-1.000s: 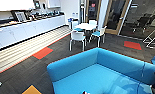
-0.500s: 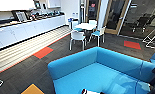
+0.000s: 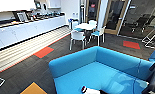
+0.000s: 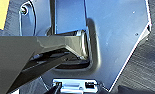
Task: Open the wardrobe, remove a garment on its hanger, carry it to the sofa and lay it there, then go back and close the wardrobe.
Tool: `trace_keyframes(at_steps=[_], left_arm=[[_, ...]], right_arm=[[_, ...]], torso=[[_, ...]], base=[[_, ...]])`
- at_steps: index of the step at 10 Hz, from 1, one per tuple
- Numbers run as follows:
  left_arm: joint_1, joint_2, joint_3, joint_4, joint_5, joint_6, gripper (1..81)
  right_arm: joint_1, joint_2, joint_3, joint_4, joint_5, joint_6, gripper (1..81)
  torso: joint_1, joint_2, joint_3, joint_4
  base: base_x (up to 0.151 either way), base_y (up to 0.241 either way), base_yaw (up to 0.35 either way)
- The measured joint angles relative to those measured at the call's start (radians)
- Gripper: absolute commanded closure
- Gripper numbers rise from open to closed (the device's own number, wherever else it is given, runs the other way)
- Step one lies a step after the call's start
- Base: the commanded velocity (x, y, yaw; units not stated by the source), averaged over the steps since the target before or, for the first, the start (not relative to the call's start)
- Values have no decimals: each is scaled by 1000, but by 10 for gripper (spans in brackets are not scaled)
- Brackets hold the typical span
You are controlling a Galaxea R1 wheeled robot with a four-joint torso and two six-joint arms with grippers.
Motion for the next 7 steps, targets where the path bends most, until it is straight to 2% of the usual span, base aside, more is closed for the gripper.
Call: trace_keyframes(at_steps=[7], left_arm=[[1,5,0,1,1,0,10]], right_arm=[[0,0,0,0,0,0,10]], torso=[[1,0,0,0]], base=[[0,0,0]])
